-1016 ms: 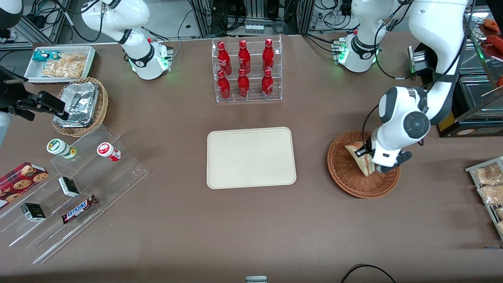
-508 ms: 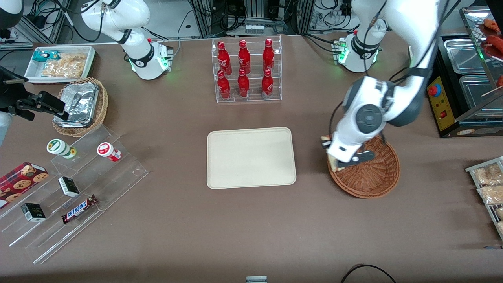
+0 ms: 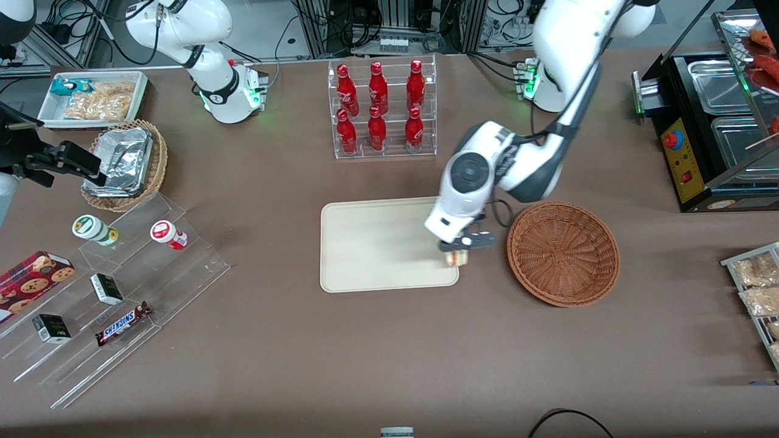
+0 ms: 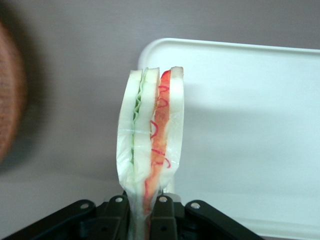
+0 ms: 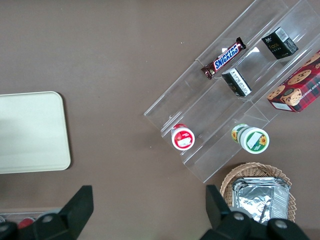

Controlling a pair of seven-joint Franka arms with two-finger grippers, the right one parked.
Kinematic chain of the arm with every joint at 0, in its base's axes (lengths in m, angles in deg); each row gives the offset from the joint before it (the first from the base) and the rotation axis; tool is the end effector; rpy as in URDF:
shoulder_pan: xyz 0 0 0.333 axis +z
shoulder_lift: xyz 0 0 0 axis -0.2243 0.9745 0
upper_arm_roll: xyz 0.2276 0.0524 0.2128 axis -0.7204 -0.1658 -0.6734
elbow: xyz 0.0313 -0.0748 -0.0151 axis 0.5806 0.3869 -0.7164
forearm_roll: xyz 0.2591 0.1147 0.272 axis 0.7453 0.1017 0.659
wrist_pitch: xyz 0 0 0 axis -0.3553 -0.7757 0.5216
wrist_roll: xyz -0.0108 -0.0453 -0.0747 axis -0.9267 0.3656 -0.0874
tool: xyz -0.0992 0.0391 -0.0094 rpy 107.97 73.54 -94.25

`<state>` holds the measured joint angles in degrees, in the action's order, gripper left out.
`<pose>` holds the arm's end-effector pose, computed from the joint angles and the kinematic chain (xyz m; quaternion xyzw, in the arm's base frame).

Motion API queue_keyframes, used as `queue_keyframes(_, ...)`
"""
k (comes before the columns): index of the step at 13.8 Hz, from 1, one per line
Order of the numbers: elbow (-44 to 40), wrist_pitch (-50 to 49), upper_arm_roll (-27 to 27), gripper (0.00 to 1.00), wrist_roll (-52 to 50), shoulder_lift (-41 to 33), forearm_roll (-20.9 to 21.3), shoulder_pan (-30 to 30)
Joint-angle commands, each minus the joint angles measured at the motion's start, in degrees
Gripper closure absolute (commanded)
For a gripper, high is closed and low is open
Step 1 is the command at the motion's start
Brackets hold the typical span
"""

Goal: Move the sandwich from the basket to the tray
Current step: 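Lift the sandwich with the left gripper and carry it over the beige tray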

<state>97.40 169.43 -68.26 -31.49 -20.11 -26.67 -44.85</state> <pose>0.5075 -0.4058 0.2866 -0.9969 -0.0674 0.0380 0.0104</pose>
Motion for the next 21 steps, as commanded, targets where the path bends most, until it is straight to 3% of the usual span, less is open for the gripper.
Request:
queue_keyframes(1, -9.7, 0.3, -0.7, 1.00, -4.9, 7.7, 0.9, -4.0)
queue_keyframes(7, -26.8, -8.2, 1.5, 1.00, -7.2, 18.6, -2.5, -4.6)
queue_keyframes(15, -30.4, -8.3, 4.1, 1.00, -7.4, 22.2, -1.9, -5.9)
queue_keyframes(17, -30.4, -8.2, 4.0, 0.95, -7.5, 22.5, -1.9, -6.0)
queue_keyframes(18, -30.4, -8.2, 4.0, 0.90, -7.2, 22.5, -1.9, -5.9)
queue_keyframes(19, -30.4, -8.2, 4.0, 0.76, -7.0, 22.5, -1.8, -5.9)
queue_keyframes(21, -30.4, -8.4, 3.9, 0.01, -7.5, 22.3, -1.7, -6.0)
